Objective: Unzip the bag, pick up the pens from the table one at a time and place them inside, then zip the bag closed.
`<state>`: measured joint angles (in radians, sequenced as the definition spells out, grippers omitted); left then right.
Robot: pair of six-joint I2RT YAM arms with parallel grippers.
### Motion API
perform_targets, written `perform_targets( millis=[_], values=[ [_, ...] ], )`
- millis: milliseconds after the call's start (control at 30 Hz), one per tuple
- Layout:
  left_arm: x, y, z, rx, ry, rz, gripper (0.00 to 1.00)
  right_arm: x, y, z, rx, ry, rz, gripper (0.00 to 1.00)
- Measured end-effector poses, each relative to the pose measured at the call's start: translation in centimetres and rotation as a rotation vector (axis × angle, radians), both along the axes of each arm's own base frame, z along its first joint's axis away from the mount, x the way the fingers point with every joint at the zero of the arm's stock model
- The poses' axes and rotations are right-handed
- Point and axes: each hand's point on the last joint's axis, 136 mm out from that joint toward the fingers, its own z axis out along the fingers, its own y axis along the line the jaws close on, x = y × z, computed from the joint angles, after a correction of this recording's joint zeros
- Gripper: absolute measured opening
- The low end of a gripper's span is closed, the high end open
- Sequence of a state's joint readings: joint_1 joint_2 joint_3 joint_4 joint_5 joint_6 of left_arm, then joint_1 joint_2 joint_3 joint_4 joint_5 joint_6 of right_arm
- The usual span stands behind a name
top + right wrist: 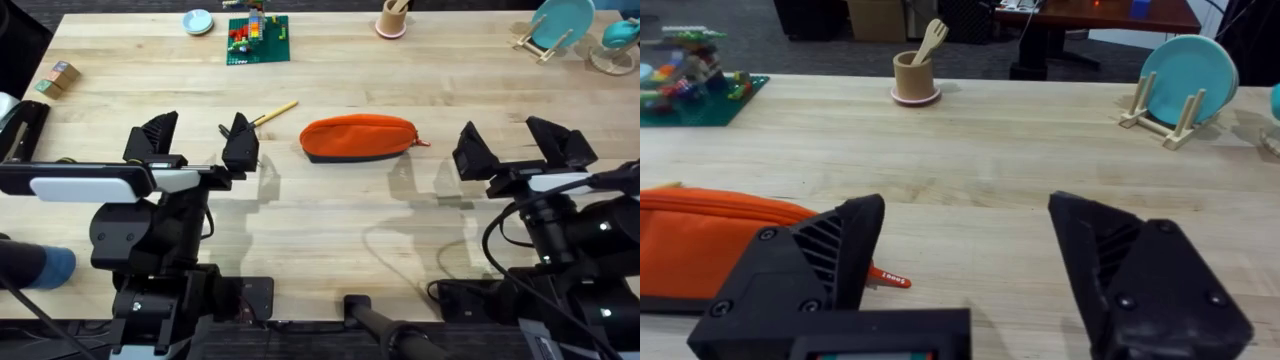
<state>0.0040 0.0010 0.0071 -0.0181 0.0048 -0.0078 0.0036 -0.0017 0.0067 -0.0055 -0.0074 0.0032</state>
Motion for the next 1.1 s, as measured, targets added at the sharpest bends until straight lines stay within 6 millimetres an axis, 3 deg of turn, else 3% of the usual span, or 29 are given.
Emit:
perform_targets(
  millis=[367,700,900,1100],
  values=[
    [0.0,0.0,0.0,0.000,-0.001,-0.002,0.995,0.0,0.1,0.1,0.007,-0.005,0.004,0.995],
    [-0.1,0.0,0.6,-0.012,-0.001,-0.003,0.993,0.0,0.1,2.1,0.024,-0.073,0.007,0.996],
    [-1.3,0.0,5.1,-0.026,-0.038,-0.003,0.994,-0.7,0.1,6.6,0.027,-0.114,0.008,0.996],
    [-2.6,0.0,9.5,-0.030,0.025,-0.002,0.993,-1.3,0.2,11.2,0.028,-0.037,0.009,0.996]
  ],
)
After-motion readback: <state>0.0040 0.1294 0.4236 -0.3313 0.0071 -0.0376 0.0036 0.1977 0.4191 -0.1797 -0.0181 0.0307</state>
